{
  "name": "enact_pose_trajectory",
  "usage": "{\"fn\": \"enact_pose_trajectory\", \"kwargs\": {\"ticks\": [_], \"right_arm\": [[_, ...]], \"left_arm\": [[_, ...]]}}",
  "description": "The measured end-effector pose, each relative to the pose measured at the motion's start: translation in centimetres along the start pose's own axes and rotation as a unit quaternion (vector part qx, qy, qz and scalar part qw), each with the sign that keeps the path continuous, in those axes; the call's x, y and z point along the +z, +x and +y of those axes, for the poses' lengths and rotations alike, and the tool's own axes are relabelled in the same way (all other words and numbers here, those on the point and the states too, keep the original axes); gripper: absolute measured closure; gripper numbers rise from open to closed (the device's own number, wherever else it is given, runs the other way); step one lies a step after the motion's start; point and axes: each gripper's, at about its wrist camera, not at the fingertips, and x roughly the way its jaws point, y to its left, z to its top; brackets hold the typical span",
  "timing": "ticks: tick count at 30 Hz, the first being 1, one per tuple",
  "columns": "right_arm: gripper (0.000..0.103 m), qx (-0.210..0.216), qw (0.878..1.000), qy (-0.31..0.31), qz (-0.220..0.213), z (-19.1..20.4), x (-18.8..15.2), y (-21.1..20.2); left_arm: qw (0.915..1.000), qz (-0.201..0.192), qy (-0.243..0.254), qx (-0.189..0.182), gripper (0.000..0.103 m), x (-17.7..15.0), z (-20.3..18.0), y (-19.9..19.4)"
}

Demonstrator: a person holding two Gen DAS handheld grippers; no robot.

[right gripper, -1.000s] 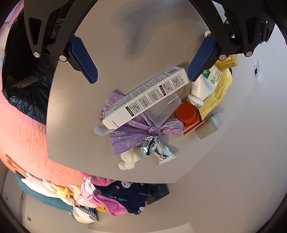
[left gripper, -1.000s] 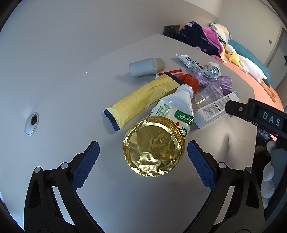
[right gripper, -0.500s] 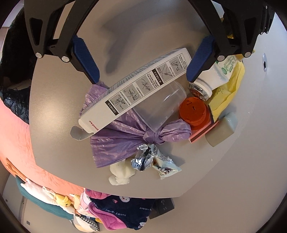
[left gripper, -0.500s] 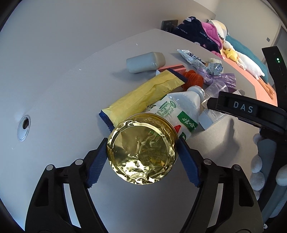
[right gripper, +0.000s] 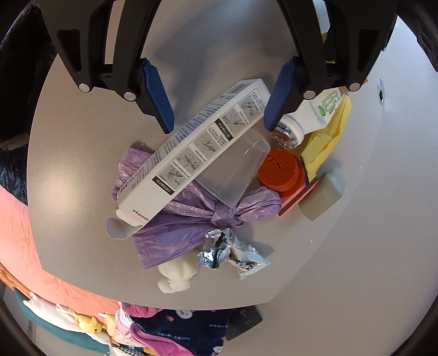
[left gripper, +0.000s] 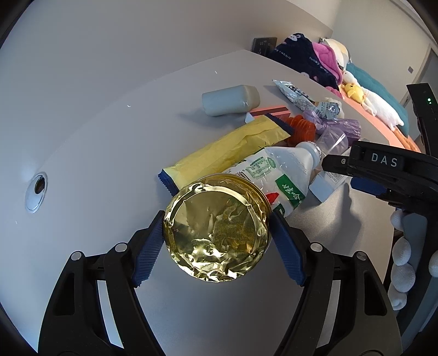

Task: Collect trash
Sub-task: 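Grasp the gold foil-lidded cup with left tool while right tool grasps the white box, then carry the gold cup and white box over the black trash bin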

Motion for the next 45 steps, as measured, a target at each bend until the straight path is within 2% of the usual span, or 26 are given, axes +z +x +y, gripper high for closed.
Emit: {"fn": "enact_pose_trajectory", "kwargs": {"ticks": [4, 6, 8, 9, 11, 15, 22, 27, 36, 45], "right_arm": [[0.032, -0.015, 1.000, -0.010, -0.005, 0.6, 0.0, 0.2], [0.037, -0.041, 0.999, -0.021, 0.001, 1.0, 0.1, 0.6], [0.047, -0.056, 0.998, -0.027, 0.000, 1.2, -0.1, 0.7], [0.050, -0.056, 0.998, -0.026, -0.001, 1.2, -0.1, 0.6], [0.062, -0.047, 0.999, -0.021, 0.001, 0.8, -0.2, 0.4], [0.073, -0.033, 0.999, -0.016, 0.003, -0.2, -0.5, 0.0], [0.074, -0.013, 1.000, -0.015, 0.005, -1.0, -1.7, -1.6], [0.074, 0.004, 1.000, -0.014, -0.010, -1.8, -2.2, -4.0], [0.074, 0.016, 0.999, -0.017, -0.043, -3.8, -2.2, -8.5], [0.074, 0.021, 0.997, -0.020, -0.070, -7.1, -2.8, -12.6]], "left_arm": [[1.0000, -0.002, 0.002, -0.001, 0.030, 0.3, -0.1, 0.2], [1.0000, -0.003, 0.006, -0.002, 0.030, 0.3, -0.2, 0.2], [1.0000, -0.004, 0.008, -0.002, 0.030, 0.3, -0.1, 0.1], [1.0000, -0.004, 0.007, -0.002, 0.030, 0.3, 0.0, 0.1], [1.0000, -0.006, 0.006, -0.003, 0.030, 0.2, 0.1, 0.0], [0.9999, -0.013, 0.004, -0.001, 0.031, 0.0, 0.3, -0.5], [0.9994, -0.036, -0.002, 0.000, 0.031, 0.3, 0.6, -2.7], [0.9985, -0.054, 0.005, 0.001, 0.031, 0.9, -0.3, -4.6], [0.9969, -0.073, 0.024, -0.015, 0.031, 1.7, -4.1, -6.7], [0.9937, -0.088, 0.050, -0.047, 0.031, 2.5, -8.6, -8.2]]}}
